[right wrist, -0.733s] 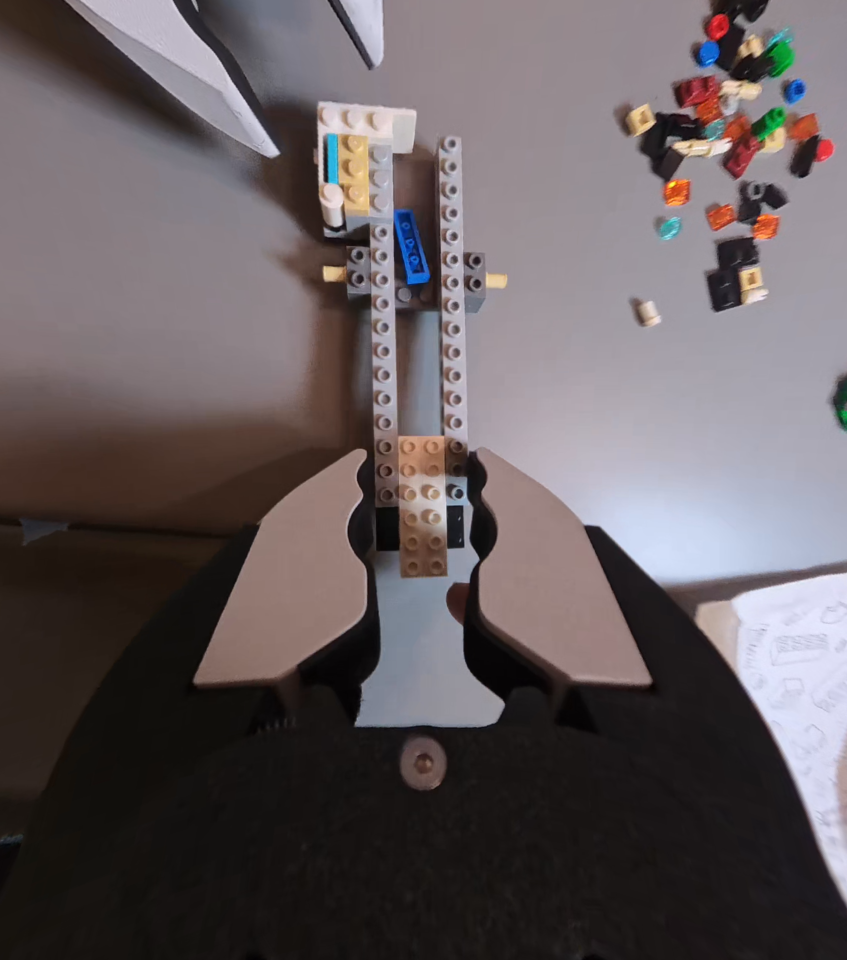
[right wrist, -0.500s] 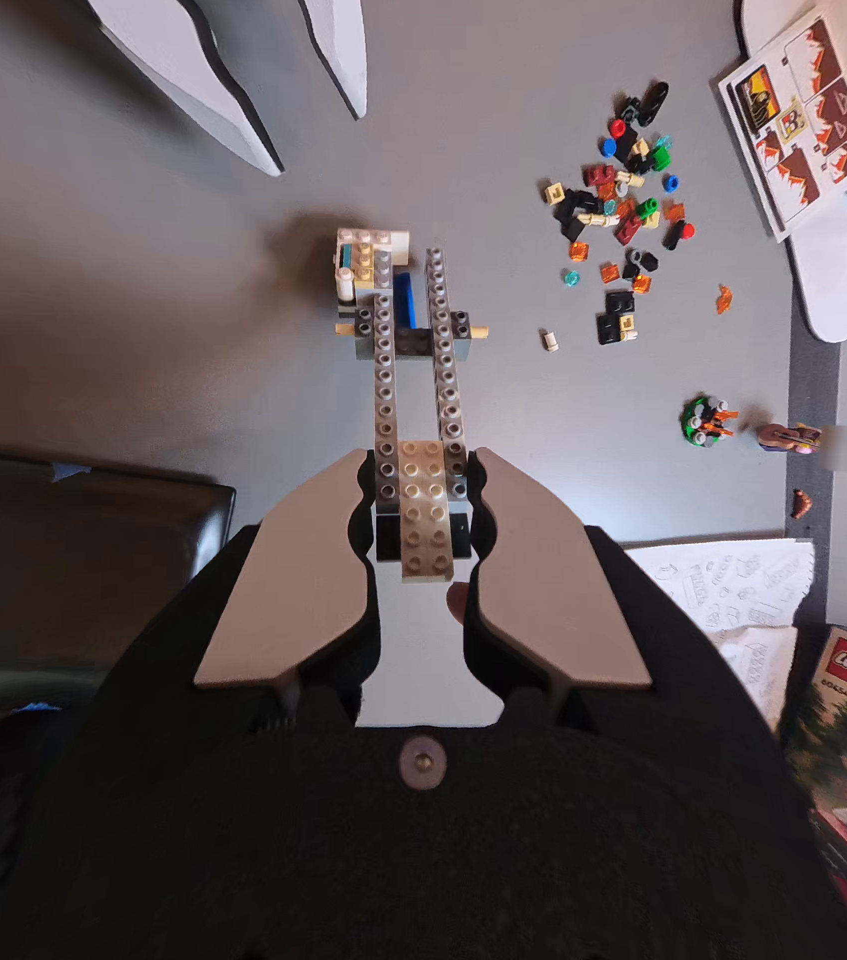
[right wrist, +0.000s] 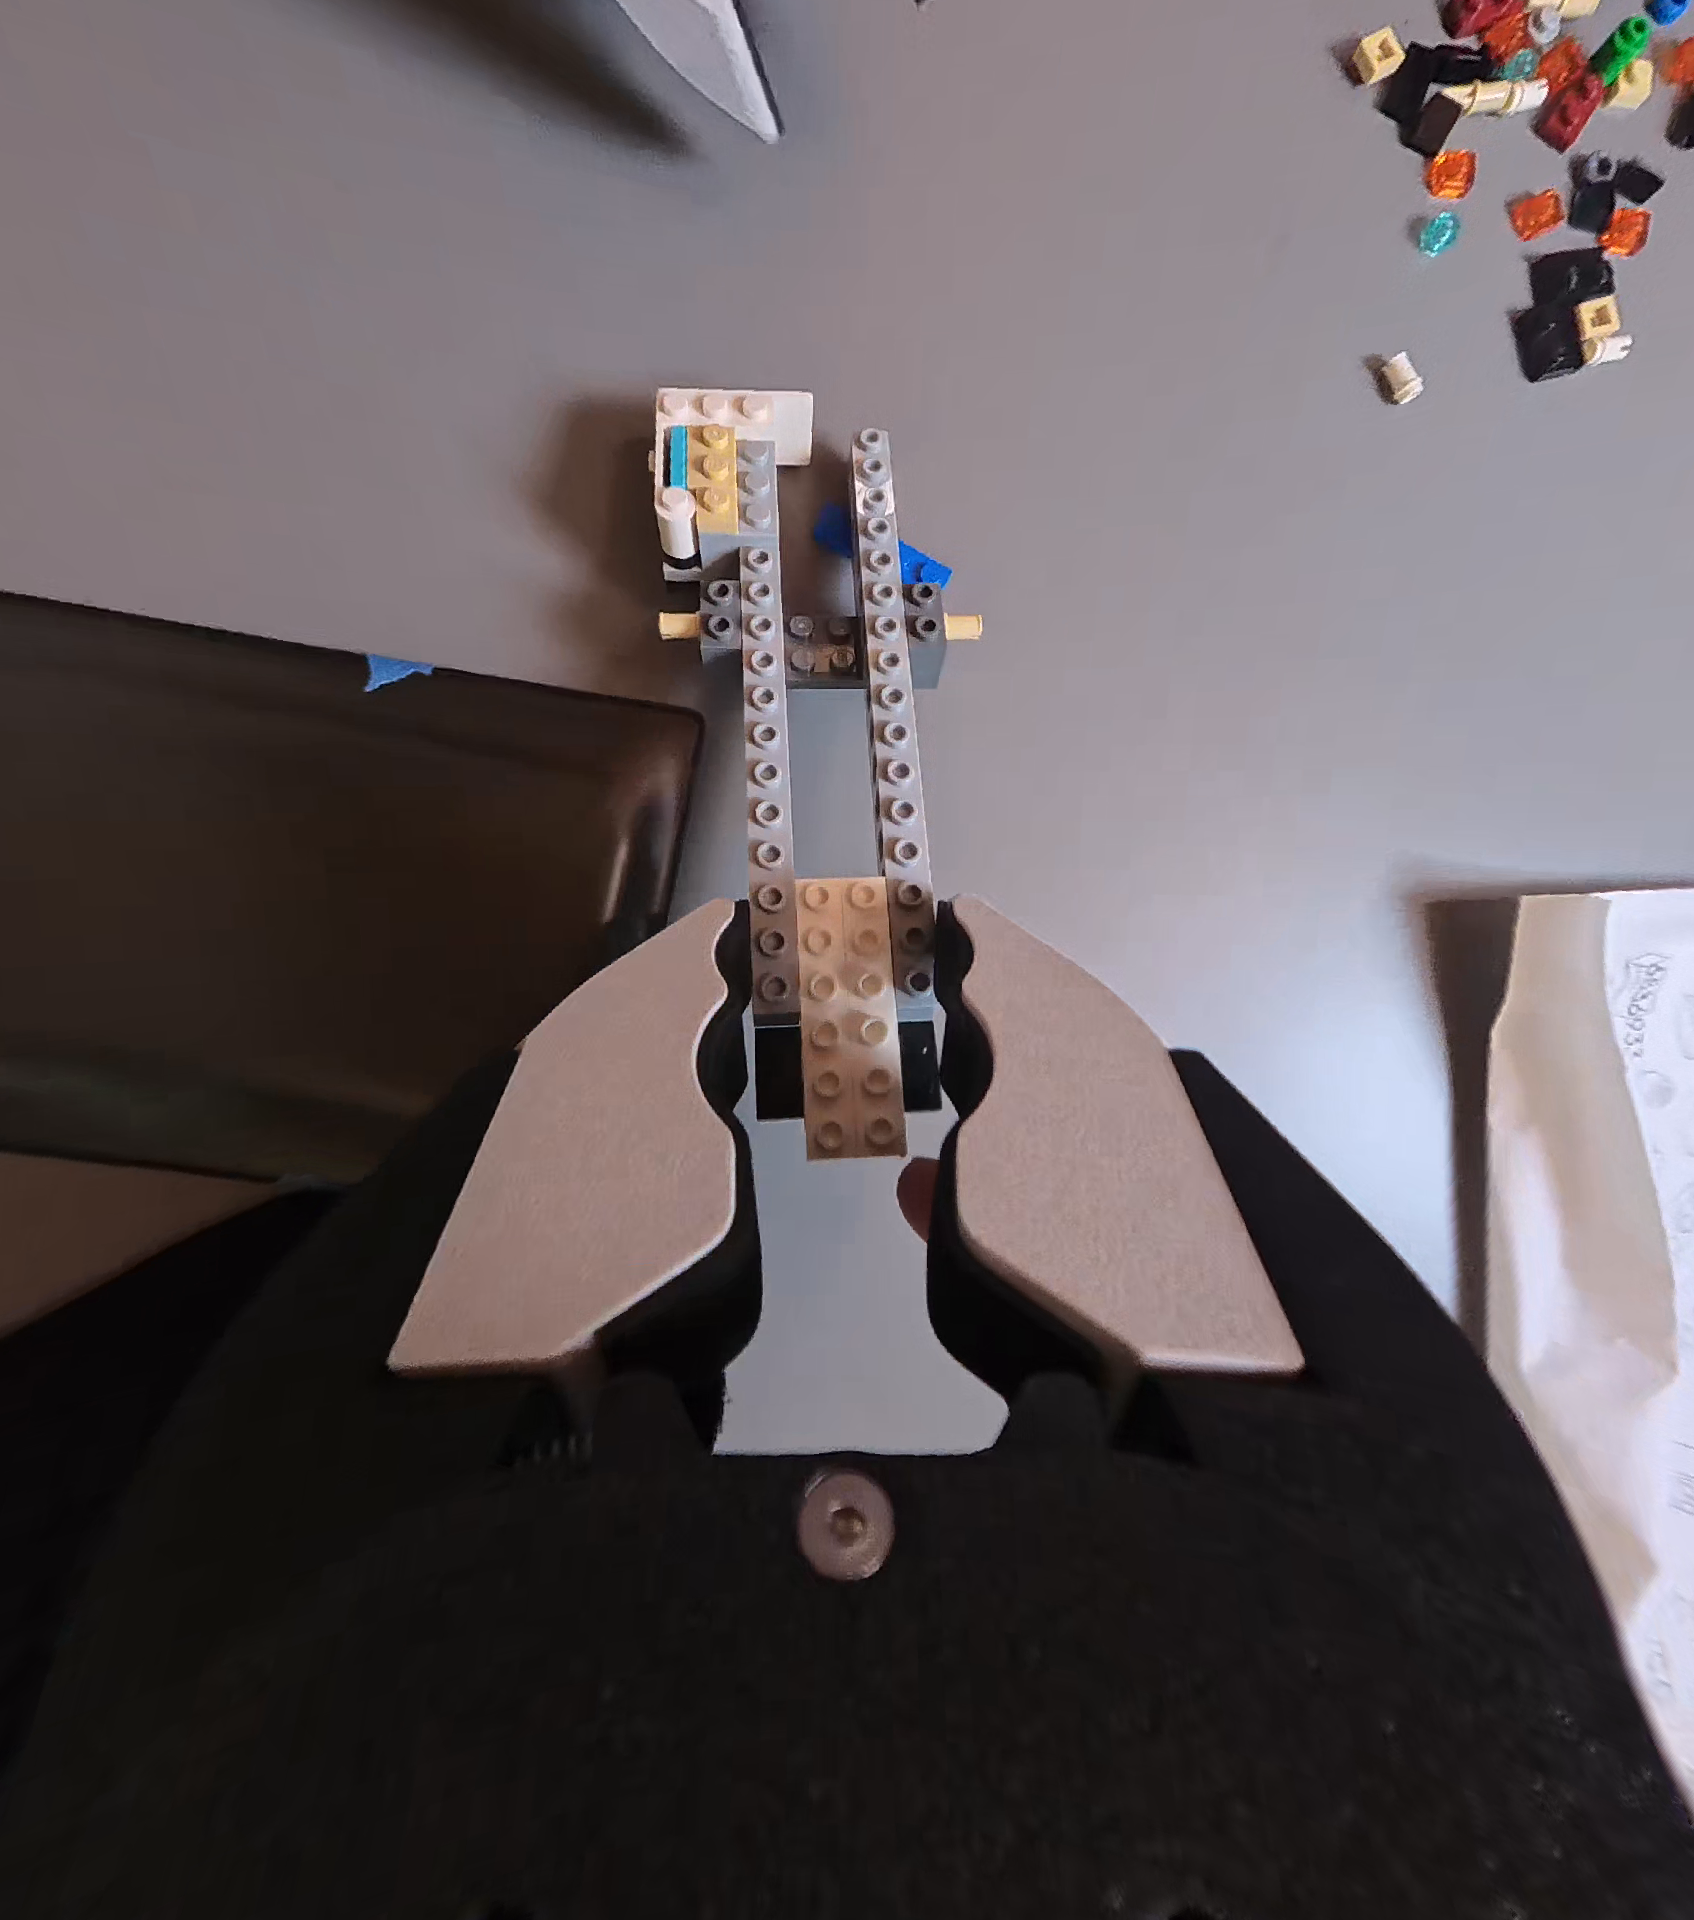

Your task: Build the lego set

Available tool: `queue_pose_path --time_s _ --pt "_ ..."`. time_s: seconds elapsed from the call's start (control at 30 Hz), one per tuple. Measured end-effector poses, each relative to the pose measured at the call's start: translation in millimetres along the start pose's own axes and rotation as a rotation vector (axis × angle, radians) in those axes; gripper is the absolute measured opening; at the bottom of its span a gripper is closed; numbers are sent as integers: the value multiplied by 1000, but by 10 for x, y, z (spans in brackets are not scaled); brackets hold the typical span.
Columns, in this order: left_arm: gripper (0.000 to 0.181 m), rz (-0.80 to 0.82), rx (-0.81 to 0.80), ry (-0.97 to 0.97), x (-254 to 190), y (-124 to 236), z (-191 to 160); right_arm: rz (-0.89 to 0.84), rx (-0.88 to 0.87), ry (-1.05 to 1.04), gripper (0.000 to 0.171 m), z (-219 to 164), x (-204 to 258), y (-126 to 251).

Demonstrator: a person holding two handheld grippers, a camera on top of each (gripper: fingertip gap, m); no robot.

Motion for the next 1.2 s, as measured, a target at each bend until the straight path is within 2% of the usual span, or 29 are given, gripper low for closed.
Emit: queue_pose_path --time_s 0.03,0.13,0.3,0.47,0.57,0.63,0.8,0.9,0.97,1.2 --pt "32 -4 3 5 -5 -21 3 1 -36 6 33 -5 25 10" --pt "32 -31 9 27 -27 -116 48 1 -163 35 33 59 100 52" --pt "32 -98 22 25 -155 -249 144 -79 -261 66 33 93 58 174" --pt "32 -121 35 22 -240 -299 201 -80 -354 2 33 -86 -31 401" --pt "32 -160 51 55 -351 -338 330 -86 -322 -45 33 -336 -93 438" --pt "33 -161 125 100 -408 -411 367 -71 -308 -70 33 -455 -98 420" --pt "39 -216 285 133 -585 -548 372 -66 -280 -65 34 -532 -93 397" --pt "30 -214 313 131 -589 -597 399 -57 -261 -55 34 -546 -98 350" --pt "11 -230 328 94 -583 -584 382 -43 -251 -42 34 -540 -91 304" --pt "8 -334 361 -21 -456 -251 140 14 -188 19 34 -393 -57 75"
Point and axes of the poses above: each gripper's, where its closed fingertips meet, y back along the fingers, z out of its top, x = y × z across the jaws, the point moved 1 cm from there along y, back along the fingers, and after that the axes turned 13 degrees about z, right-handed, at the moved point
